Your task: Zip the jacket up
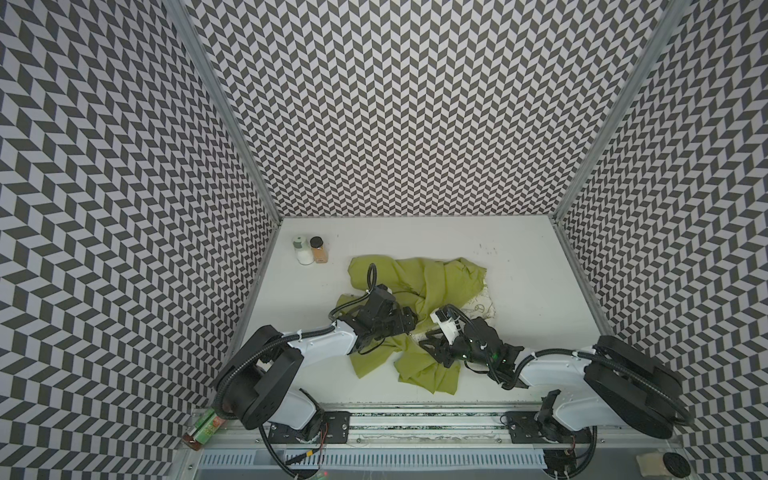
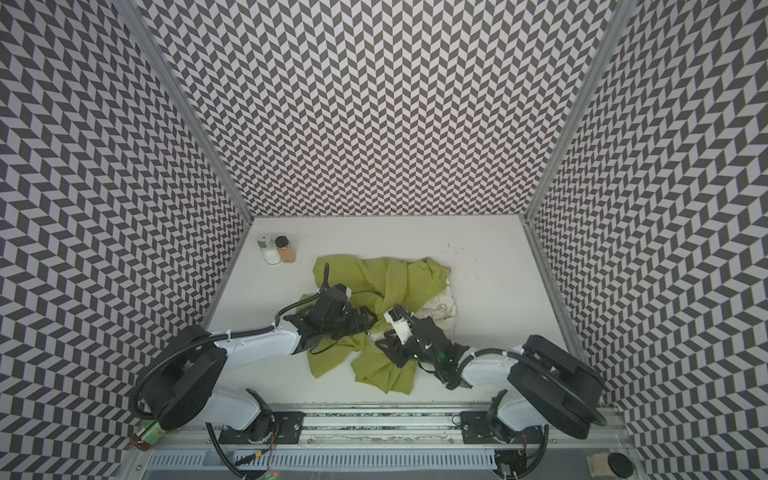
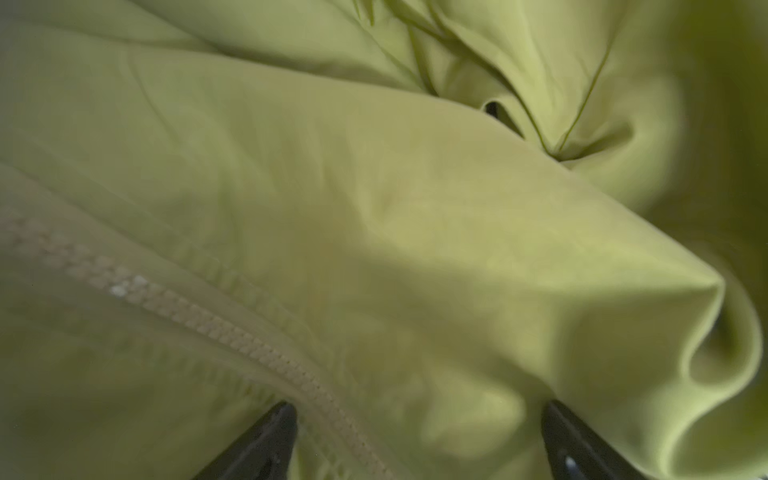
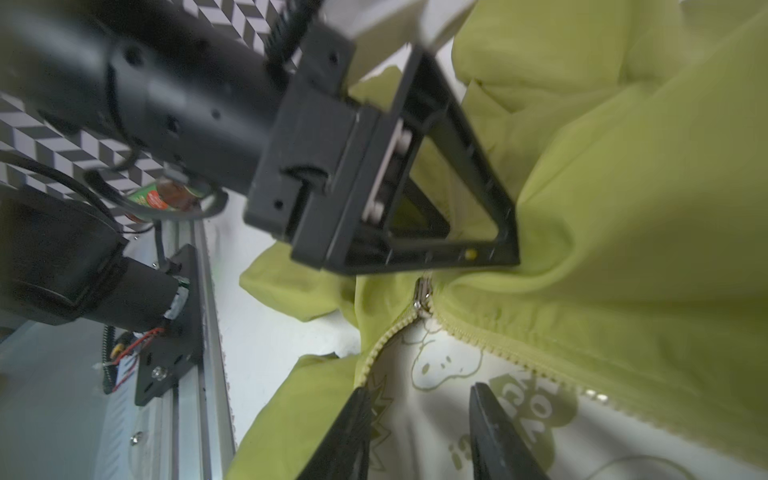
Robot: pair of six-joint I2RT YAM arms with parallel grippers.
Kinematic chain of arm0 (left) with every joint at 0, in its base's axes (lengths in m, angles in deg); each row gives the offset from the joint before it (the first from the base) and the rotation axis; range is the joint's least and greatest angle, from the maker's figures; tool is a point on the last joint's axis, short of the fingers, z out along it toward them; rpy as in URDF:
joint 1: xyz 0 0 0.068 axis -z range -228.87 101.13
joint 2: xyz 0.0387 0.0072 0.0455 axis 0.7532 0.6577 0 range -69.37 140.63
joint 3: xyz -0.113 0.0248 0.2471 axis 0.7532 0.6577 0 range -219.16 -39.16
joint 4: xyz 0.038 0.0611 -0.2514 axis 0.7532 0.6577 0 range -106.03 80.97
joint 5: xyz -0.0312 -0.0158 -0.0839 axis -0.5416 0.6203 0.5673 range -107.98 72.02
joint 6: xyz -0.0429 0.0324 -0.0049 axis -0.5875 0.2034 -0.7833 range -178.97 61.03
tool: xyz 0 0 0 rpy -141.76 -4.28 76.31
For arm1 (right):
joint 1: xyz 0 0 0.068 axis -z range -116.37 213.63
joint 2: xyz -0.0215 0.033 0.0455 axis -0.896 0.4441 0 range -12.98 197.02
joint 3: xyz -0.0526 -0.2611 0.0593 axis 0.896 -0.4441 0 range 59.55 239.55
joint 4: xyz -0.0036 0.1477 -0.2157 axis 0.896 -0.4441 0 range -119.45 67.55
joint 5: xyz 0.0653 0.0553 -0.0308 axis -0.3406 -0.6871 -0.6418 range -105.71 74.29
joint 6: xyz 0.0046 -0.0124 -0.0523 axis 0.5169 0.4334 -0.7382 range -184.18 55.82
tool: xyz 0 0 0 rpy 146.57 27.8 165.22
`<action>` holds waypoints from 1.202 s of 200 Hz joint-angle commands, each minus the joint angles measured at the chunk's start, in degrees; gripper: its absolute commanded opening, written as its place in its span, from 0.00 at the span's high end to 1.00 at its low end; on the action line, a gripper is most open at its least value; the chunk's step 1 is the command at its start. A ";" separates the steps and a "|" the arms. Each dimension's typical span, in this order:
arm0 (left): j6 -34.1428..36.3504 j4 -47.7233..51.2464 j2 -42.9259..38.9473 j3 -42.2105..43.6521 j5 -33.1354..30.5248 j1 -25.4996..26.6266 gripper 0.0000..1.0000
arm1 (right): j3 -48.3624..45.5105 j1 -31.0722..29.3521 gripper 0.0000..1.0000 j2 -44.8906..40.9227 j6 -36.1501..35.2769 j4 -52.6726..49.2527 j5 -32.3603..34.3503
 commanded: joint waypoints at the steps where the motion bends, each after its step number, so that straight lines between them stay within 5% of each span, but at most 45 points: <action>1: 0.60 -2.45 2.68 -0.80 2.07 -0.15 0.13 | 0.07 -0.26 0.57 4.13 -2.12 4.49 -0.83; 55: 0.18 -5.33 5.41 -2.01 6.84 -0.10 0.24 | 3.62 -0.06 0.56 13.68 -5.72 12.17 -1.44; 99: -1.10 -8.10 4.41 -0.49 10.62 0.31 0.37 | 5.40 -0.06 0.58 12.45 -4.64 15.57 -2.65; 141: -2.83 -11.25 3.51 0.27 13.88 0.82 0.61 | 4.82 -0.17 0.58 11.00 -4.10 16.68 -1.84; 184: -3.24 -9.06 -2.08 -0.25 13.72 0.44 0.99 | 5.29 -0.34 0.58 5.46 -5.04 12.30 -2.06; 240: -3.06 -5.10 -9.41 -0.08 14.38 -2.30 1.00 | -2.10 -0.09 0.61 -3.53 -4.47 7.87 5.28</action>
